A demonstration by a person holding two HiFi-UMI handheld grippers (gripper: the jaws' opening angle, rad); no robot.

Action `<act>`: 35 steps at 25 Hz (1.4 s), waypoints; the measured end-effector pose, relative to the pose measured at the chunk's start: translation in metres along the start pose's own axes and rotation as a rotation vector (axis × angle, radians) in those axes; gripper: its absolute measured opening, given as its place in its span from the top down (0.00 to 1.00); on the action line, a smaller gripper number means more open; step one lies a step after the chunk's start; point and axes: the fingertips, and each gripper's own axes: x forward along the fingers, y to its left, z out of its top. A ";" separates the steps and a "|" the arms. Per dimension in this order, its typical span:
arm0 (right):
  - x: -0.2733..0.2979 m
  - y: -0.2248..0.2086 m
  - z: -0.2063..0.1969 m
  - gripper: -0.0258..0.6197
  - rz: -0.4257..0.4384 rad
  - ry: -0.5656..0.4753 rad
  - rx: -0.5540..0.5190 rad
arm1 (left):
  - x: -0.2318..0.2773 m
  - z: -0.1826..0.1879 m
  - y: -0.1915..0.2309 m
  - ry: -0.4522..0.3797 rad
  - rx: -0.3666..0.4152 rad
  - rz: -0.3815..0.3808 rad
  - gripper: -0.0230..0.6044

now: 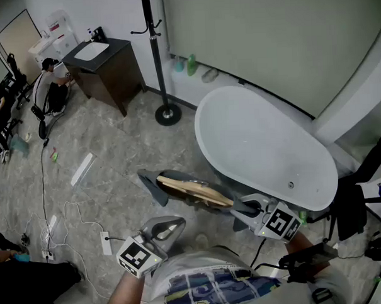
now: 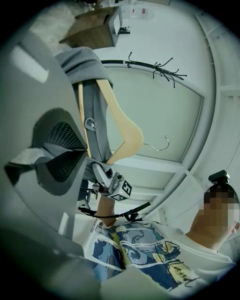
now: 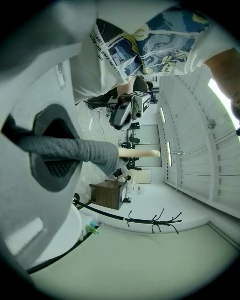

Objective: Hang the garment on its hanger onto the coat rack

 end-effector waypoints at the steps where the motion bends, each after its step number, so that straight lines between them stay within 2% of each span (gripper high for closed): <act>1: -0.003 0.000 -0.002 0.94 -0.003 -0.002 0.005 | 0.002 -0.002 -0.003 0.001 0.014 -0.002 0.94; 6: -0.016 -0.006 -0.006 0.94 -0.015 -0.017 0.032 | 0.007 0.012 -0.009 -0.013 0.071 0.003 0.94; 10: -0.010 -0.013 -0.001 0.94 -0.002 -0.011 0.044 | 0.005 0.009 -0.010 -0.020 0.047 0.002 0.94; 13: 0.002 -0.037 0.008 0.94 0.012 -0.009 0.044 | 0.010 0.011 0.010 -0.018 0.021 0.005 0.94; 16: 0.023 -0.061 0.021 0.94 0.027 -0.003 0.045 | 0.012 0.014 0.042 -0.025 0.000 0.017 0.94; 21: 0.060 -0.103 0.051 0.94 0.032 -0.008 0.065 | 0.014 0.029 0.107 -0.055 0.020 0.003 0.94; 28: 0.128 -0.178 0.121 0.94 0.004 -0.021 0.059 | -0.005 0.061 0.224 -0.063 0.093 -0.014 0.94; 31: 0.152 -0.210 0.153 0.94 -0.007 -0.044 0.052 | -0.018 0.073 0.264 -0.046 0.137 -0.014 0.94; 35: 0.181 -0.260 0.195 0.94 -0.020 -0.071 0.037 | -0.024 0.088 0.309 -0.056 0.148 -0.007 0.94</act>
